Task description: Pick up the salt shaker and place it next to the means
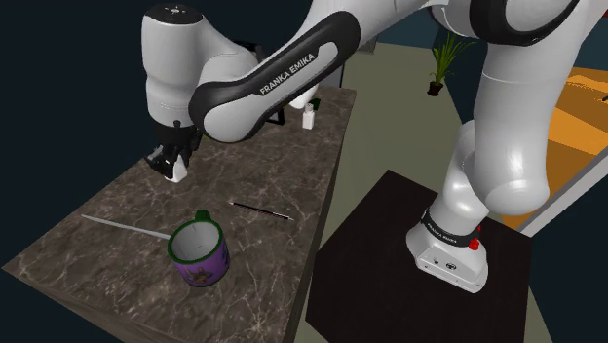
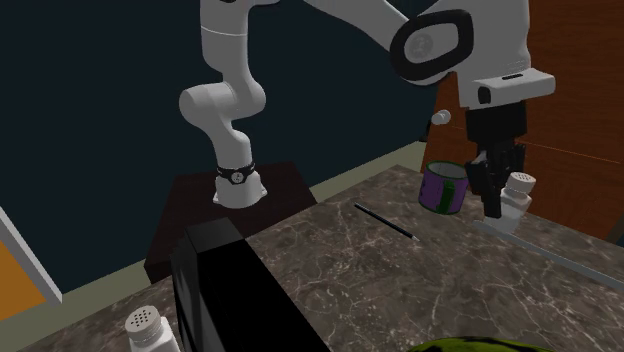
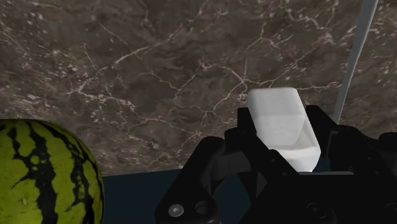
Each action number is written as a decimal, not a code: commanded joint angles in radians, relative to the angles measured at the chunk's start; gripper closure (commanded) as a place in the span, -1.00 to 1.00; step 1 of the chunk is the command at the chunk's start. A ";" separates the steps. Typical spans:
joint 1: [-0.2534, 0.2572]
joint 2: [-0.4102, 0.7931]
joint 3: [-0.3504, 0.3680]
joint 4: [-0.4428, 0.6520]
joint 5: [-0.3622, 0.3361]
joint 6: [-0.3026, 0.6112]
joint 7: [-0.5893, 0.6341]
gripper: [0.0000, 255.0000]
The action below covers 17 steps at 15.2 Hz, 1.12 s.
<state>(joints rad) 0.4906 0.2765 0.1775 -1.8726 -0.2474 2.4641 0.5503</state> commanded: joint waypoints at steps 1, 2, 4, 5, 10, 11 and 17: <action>0.004 0.014 -0.003 -0.011 -0.010 0.024 0.011 1.00; 0.005 0.020 -0.005 -0.016 -0.014 0.035 0.015 1.00; 0.007 0.033 -0.008 -0.026 -0.023 0.058 0.024 1.00; 0.008 0.040 -0.010 -0.030 -0.028 0.068 0.028 1.00; 0.015 0.077 -0.022 -0.048 -0.051 0.122 0.050 1.00; 0.017 0.084 -0.025 -0.051 -0.056 0.133 0.055 1.00; 0.023 0.112 -0.034 -0.060 -0.073 0.168 0.071 1.00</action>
<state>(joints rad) 0.5134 0.3872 0.1435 -1.9326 -0.3200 2.6303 0.6209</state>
